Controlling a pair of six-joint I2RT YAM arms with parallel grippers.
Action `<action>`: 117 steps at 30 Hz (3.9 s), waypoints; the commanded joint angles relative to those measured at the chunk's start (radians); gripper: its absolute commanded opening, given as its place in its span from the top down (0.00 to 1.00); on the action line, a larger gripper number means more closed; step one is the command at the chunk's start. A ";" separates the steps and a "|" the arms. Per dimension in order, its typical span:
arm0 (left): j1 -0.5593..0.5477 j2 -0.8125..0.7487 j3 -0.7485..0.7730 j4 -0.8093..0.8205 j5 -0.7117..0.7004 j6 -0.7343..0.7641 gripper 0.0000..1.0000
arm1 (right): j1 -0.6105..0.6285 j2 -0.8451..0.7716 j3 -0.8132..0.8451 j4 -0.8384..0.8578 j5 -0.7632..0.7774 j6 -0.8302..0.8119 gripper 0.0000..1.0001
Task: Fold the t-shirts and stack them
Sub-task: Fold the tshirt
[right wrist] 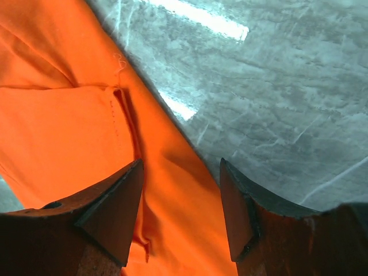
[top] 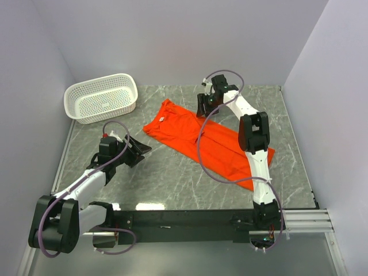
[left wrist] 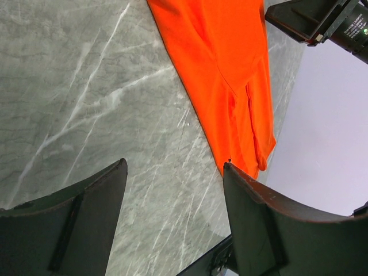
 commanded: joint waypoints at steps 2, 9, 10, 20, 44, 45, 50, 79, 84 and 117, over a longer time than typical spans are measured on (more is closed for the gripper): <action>-0.008 -0.012 -0.014 0.052 0.019 -0.016 0.27 | -0.009 -0.017 0.044 -0.032 -0.007 -0.019 0.37; -0.013 -0.010 -0.007 0.052 0.021 -0.017 0.27 | -0.001 0.069 0.125 -0.135 -0.123 -0.053 0.45; -0.013 -0.010 -0.008 0.053 0.022 -0.019 0.27 | -0.001 0.066 0.122 -0.135 -0.129 -0.059 0.48; -0.016 -0.010 0.000 0.049 0.028 -0.019 0.27 | -0.016 0.082 0.157 -0.141 -0.132 -0.034 0.77; -0.024 0.002 -0.005 0.066 0.028 -0.028 0.27 | -0.038 0.100 0.217 -0.178 -0.086 -0.071 0.42; -0.024 0.004 -0.007 0.067 0.030 -0.028 0.27 | -0.035 0.105 0.217 -0.187 -0.091 -0.082 0.43; -0.025 0.013 -0.008 0.083 0.037 -0.036 0.27 | -0.027 0.125 0.236 -0.246 -0.083 -0.108 0.47; -0.030 0.034 0.000 0.084 0.044 -0.031 0.27 | -0.137 0.072 0.245 -0.085 0.090 0.111 1.00; -0.045 0.103 0.027 0.110 0.054 -0.029 0.27 | -0.223 0.071 0.234 -0.057 0.134 0.142 1.00; -0.818 1.091 0.724 0.155 -0.255 -0.556 0.51 | -0.424 -1.044 -0.985 0.084 -0.356 -0.424 0.34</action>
